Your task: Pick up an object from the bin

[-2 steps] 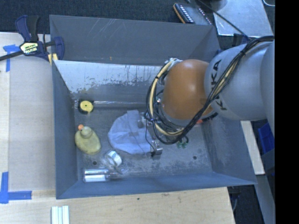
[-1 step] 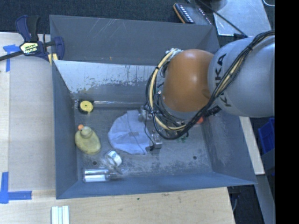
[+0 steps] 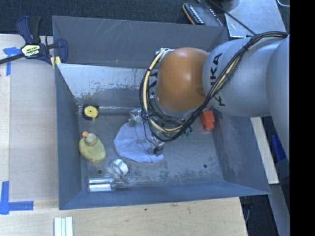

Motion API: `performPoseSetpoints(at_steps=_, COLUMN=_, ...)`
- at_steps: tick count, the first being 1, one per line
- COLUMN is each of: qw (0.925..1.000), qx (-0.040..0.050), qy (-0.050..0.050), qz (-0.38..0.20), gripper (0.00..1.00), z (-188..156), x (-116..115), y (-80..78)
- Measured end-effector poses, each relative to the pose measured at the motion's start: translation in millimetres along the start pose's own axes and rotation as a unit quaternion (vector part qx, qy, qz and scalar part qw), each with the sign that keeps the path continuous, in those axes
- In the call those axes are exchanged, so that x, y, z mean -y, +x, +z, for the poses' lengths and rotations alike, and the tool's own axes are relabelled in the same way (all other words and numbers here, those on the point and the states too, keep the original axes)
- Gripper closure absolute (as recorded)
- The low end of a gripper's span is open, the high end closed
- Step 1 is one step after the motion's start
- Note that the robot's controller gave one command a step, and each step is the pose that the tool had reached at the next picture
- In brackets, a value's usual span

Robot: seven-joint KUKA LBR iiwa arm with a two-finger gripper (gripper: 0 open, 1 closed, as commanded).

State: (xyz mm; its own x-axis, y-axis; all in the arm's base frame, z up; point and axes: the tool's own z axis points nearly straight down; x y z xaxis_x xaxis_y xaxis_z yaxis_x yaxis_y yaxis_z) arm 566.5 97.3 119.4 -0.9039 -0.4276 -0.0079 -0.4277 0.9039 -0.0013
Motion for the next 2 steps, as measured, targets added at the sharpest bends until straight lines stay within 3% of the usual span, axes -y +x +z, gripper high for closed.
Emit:
performPoseSetpoints(at_steps=1, qw=0.9861, qx=-0.0005, qy=0.0, qz=-0.166, gripper=0.0, z=49, x=9, y=-11.6)
performPoseSetpoints(at_steps=2, qw=0.9696, qx=0.0041, qy=0.001, qz=-0.245, gripper=1.0, z=47, x=2, y=-66.9)
